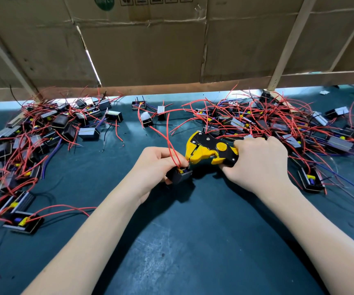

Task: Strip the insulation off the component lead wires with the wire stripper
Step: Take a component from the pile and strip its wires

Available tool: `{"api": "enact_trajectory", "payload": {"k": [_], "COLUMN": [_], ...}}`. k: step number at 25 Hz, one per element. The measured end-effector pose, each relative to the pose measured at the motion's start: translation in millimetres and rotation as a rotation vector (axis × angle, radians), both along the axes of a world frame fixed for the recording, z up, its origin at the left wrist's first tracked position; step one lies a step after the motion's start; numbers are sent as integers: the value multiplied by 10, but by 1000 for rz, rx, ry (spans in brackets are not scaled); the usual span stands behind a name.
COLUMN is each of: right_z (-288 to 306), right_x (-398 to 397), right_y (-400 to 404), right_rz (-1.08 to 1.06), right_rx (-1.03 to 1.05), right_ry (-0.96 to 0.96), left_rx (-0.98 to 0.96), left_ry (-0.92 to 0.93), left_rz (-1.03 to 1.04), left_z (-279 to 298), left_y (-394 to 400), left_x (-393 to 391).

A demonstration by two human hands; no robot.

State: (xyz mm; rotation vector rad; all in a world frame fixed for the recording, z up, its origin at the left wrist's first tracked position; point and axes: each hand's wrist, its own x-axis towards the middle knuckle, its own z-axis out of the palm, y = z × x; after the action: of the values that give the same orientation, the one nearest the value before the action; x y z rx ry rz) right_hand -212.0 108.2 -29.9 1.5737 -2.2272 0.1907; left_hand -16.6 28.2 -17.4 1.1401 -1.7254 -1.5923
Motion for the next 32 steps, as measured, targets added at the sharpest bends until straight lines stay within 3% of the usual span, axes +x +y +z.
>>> {"api": "enact_trajectory", "payload": {"k": [9,12,14,16,19,22,24,25,26,28,30,32], "right_z": [-26,-3,35,81,140,232,327,365,377,287,114,55], "right_x": [-34,-143,-209,-236,-200,-179,-155,-125,-94,-40,-14,-18], "right_y": [-5,14,43,64,97,156,223,240,239,193,120,60], "right_rz": [-7,-43,-64,-77,-113,52,443,658,788,831,729,619], "right_rx": [-177,-295,-334,-331,-355,-432,-278,-86,105,345,282,145], "right_ry": [-62,-167,-241,-332,-456,-707,-1267,-1580,-1760,-1709,-1558,-1568], "left_rx": [-60,-134,20,154,-72,-353,-516,-584,-647,-745,-757,-757], "left_ry": [-15,21,194,283,167,67,-58,-145,-254,-503,-686,-803], "left_rz": [-77,29,13,-160,-325,-100,155,281,392,489,445,412], "left_z": [-33,-80,-108,-129,-102,-3,19,1,-32,-108,-177,-219], "left_y": [-30,13,38,78,17,-213,-428,-534,-636,-802,-900,-925], "left_x": [24,-41,-130,-183,-104,117,315,426,541,748,863,871]}}
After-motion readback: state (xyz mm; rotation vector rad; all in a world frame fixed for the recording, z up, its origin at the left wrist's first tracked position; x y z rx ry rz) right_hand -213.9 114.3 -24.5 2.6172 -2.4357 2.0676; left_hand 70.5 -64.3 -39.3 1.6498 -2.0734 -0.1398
